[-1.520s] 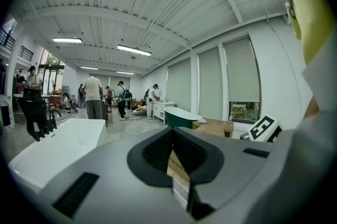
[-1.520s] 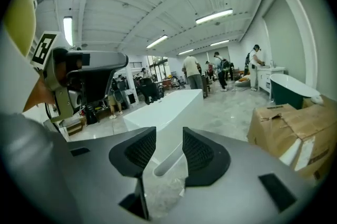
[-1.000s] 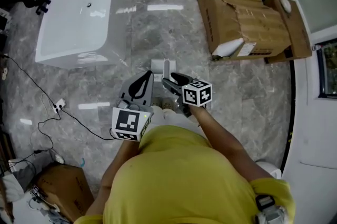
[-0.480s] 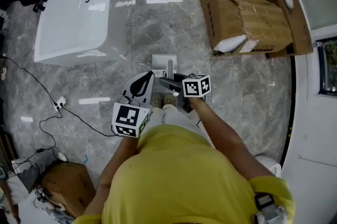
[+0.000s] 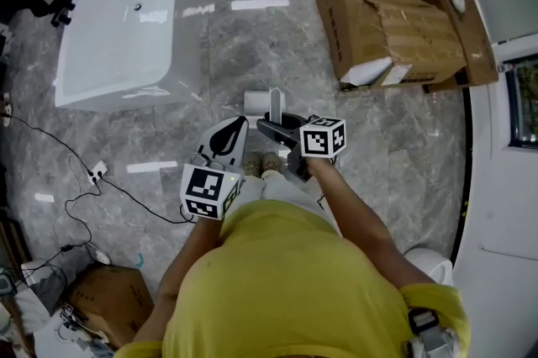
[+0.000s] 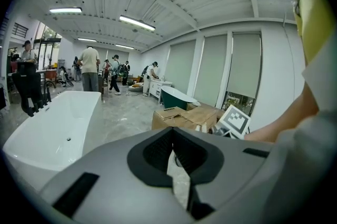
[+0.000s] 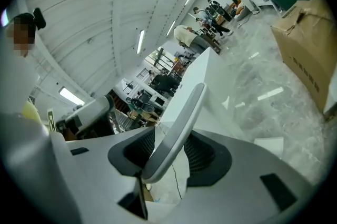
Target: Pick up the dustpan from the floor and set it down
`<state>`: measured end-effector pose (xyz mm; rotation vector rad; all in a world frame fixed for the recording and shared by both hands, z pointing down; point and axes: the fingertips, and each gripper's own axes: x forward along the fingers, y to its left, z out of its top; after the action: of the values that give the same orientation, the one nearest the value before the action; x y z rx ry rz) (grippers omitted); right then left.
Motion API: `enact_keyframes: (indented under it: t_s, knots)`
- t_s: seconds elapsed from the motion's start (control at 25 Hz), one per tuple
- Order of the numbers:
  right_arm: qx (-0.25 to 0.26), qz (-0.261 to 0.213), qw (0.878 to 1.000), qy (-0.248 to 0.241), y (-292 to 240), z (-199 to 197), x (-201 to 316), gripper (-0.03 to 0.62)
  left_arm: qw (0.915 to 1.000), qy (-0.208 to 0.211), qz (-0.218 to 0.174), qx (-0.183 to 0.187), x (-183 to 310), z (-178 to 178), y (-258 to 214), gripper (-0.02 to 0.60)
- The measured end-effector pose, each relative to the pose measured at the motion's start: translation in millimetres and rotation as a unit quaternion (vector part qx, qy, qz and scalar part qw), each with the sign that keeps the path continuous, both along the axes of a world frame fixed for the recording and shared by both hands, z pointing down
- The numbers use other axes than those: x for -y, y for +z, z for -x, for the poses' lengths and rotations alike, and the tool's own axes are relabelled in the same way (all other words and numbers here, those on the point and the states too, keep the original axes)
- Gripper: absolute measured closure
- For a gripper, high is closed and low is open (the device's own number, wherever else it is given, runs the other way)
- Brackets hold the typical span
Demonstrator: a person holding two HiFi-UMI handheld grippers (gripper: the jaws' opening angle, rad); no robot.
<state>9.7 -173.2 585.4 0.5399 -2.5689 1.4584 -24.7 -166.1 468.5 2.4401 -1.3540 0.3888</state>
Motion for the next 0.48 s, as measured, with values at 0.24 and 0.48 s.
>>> enact_keyframes:
  t_s: [0.24,0.48]
  knots:
    - [0.012,-0.016,1.000,-0.001,-57,-9,-5,0.401,0.9999,0.006,-0.009,0.000,4,-7,-4,0.580]
    - [0.006,-0.053,0.999,0.005,-97,-15,-20,0.391,0.9998,0.011,-0.019,0.003,4,-11,-11,0.580]
